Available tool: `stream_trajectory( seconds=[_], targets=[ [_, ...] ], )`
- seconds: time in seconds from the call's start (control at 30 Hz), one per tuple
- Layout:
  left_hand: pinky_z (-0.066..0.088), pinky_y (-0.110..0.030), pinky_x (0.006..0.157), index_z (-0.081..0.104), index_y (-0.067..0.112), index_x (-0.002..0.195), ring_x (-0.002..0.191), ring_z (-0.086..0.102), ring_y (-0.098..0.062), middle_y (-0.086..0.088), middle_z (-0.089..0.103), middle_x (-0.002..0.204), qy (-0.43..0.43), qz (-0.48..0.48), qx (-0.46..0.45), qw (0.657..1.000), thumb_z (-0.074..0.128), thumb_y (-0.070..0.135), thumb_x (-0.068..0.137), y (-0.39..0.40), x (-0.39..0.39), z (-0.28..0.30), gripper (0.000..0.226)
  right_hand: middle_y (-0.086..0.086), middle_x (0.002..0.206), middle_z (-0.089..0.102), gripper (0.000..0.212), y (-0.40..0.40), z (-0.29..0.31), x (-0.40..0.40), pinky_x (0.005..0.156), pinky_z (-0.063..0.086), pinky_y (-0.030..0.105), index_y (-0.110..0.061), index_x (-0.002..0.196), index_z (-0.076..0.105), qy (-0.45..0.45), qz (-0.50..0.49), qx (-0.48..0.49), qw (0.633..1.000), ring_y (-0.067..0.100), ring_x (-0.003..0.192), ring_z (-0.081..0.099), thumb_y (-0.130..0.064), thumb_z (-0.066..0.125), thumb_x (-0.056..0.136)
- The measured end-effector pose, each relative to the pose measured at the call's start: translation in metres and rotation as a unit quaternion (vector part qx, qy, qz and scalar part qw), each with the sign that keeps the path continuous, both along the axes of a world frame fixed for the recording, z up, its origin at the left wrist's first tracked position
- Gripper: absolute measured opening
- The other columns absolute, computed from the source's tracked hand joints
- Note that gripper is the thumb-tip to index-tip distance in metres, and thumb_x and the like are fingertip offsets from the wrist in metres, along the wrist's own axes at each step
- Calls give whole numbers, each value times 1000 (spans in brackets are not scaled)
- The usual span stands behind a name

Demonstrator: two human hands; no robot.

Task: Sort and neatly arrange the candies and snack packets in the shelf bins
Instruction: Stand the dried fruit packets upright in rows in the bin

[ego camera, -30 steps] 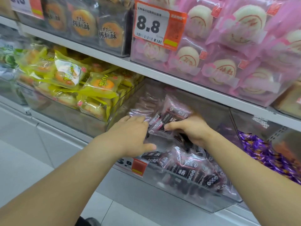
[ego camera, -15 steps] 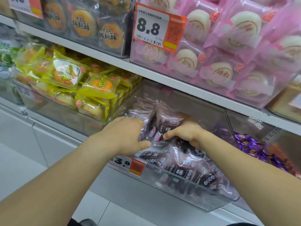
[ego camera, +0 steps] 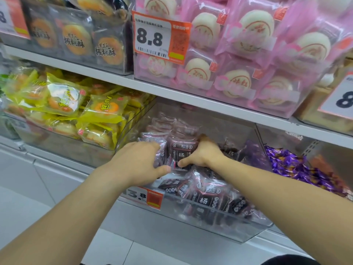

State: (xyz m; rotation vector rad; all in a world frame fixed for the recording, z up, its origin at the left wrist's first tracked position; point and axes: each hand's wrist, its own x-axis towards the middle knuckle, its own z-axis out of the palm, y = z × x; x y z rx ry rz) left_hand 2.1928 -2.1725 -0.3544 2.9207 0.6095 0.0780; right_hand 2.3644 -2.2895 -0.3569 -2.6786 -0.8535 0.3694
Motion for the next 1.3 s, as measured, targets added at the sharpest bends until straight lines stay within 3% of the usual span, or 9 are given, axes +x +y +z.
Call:
stream_trajectory(
  seconds=[0.1, 0.33, 0.63, 0.8, 0.87, 1.0, 1.07, 1.2, 1.3],
  targets=[
    [49, -39, 92, 58, 19, 122, 115, 58, -25, -1, 65, 121, -33, 3, 0, 999, 57, 66, 82, -5, 1, 4, 61, 8, 136, 50, 112, -2, 10, 2, 89, 50, 32, -15, 141, 37, 11, 28, -7, 1000, 28, 118, 55, -58, 91, 51],
    [46, -41, 97, 56, 21, 129, 121, 49, -23, -2, 57, 126, -104, 11, 11, 994, 62, 42, 87, -16, 23, 14, 47, 4, 128, 41, 81, -9, 8, 3, 83, 46, 30, -21, 130, 48, -136, 103, 26, 985, 23, 107, 53, -59, 81, 67],
    [32, -43, 112, 42, 15, 139, 129, 42, -29, -9, 48, 137, -38, 25, 55, 997, 61, 53, 84, -7, 58, 3, 70, 7, 135, 54, 107, 0, 18, 11, 89, 49, 31, -9, 143, 36, 23, 63, -35, 997, 27, 119, 56, -59, 85, 62],
    [31, -44, 113, 34, 17, 145, 133, 40, -31, -9, 45, 144, -8, 34, 14, 999, 57, 56, 87, 1, 63, -5, 74, 6, 105, 71, 69, 15, 4, 16, 86, 58, 35, -10, 112, 62, 70, 16, -17, 997, 22, 92, 70, -48, 89, 62],
    [33, -45, 112, 35, 16, 143, 132, 41, -31, -8, 47, 143, -11, 36, 20, 999, 58, 56, 87, 1, 65, -5, 72, 6, 106, 71, 71, 16, -2, 17, 86, 59, 37, -10, 111, 61, 78, 5, 16, 997, 23, 92, 70, -47, 91, 59],
    [32, -43, 111, 35, 17, 144, 133, 41, -31, -8, 47, 144, -15, 42, 30, 999, 57, 55, 88, -1, 65, -5, 72, 6, 129, 60, 100, 12, 12, 17, 96, 52, 37, -11, 137, 47, 34, 59, -41, 997, 27, 111, 61, -56, 89, 58],
    [32, -44, 111, 34, 17, 145, 133, 41, -31, -8, 47, 144, -20, 43, 34, 998, 57, 55, 89, -2, 64, -5, 71, 8, 133, 56, 106, 10, 24, 17, 90, 50, 31, -11, 141, 40, -10, 73, -64, 995, 27, 114, 59, -57, 88, 58],
    [35, -44, 111, 37, 18, 144, 131, 44, -31, -9, 50, 141, -45, 35, 37, 998, 61, 52, 87, -2, 60, -4, 70, 1, 117, 51, 71, -2, 25, 14, 72, 43, 27, -27, 112, 53, -96, 123, -4, 988, 18, 91, 53, -56, 89, 57],
    [37, -45, 108, 39, 17, 140, 128, 47, -31, -9, 52, 137, -43, 30, 36, 998, 66, 53, 83, -2, 59, -4, 73, 0, 120, 40, 76, -1, 18, 13, 80, 48, 32, -29, 114, 57, -147, 179, 14, 973, 17, 105, 43, -60, 89, 51]
  ],
)
